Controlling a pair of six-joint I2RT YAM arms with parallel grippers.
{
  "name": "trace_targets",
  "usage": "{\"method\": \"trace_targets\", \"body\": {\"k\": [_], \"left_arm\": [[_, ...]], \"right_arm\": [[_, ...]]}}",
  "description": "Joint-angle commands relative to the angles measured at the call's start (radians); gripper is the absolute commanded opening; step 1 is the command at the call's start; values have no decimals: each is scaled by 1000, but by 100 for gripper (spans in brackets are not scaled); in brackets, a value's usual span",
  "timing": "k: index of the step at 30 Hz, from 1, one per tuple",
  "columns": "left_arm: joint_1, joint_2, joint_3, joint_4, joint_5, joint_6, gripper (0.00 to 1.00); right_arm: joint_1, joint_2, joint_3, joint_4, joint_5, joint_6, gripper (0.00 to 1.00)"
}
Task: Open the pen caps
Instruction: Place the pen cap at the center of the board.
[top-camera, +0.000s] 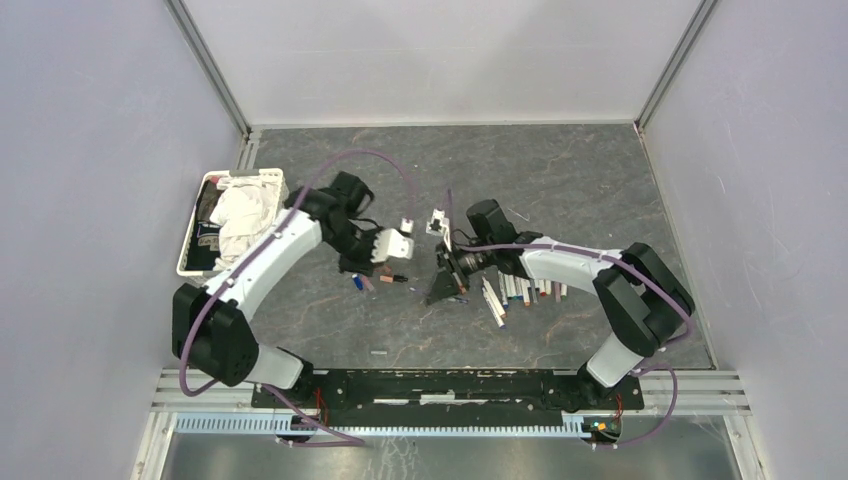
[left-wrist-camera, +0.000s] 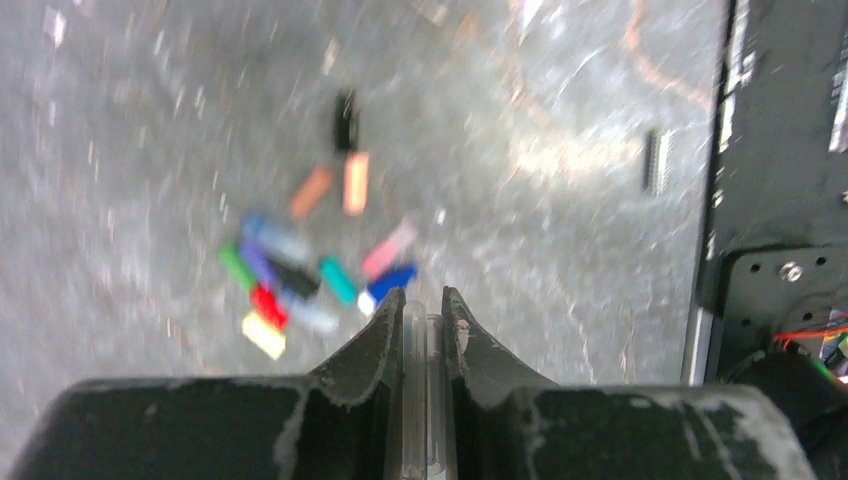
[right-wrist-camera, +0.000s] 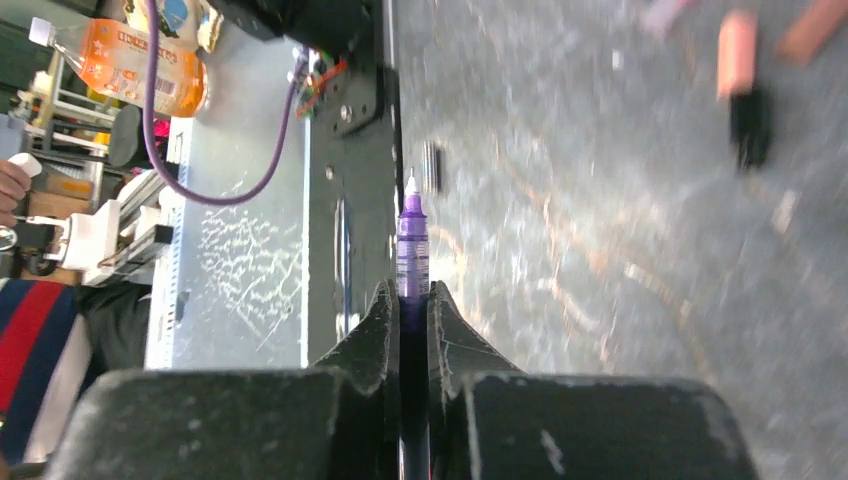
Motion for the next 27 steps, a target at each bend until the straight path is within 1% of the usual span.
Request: {"method": "trace_targets", "body": {"k": [1,4,7,10,13,17,23,25,26,27], "left_arm": [[155,-32,90,-190,-87,171,2],[192,-39,87,-192,-86,194,2],[194,-36,63,-139,-4,150,2],[193,-18,11,-7,88,41,2],[189,2,-80,173,121,-62,2],[179,55,-164,352,118,-144,2],[154,163,-172,454,62,-192,3],[154,179,-186,505,28,-216,7],[153,185,-194,525,13,-234,10],[153,190,-200,541,0,-249,15]], "right_arm": [[-13,-70,-98,-137,27,-36,0],[-26,-107,-110,-160,37,-49,0],[-36,-147,-96,-169,63,-59,0],[-65,-194,-92,-185,171,-67,0],[-109,-266,-135,-184,356,-51,0],[-165,-398,-227,-140,579,-16,0],[-190,-525,-321,-108,823,20,0],[-198,-550,-347,-95,876,35,0],[-199,-563,-362,-84,896,42,0],[-198,-571,-374,-76,915,48,0]]}}
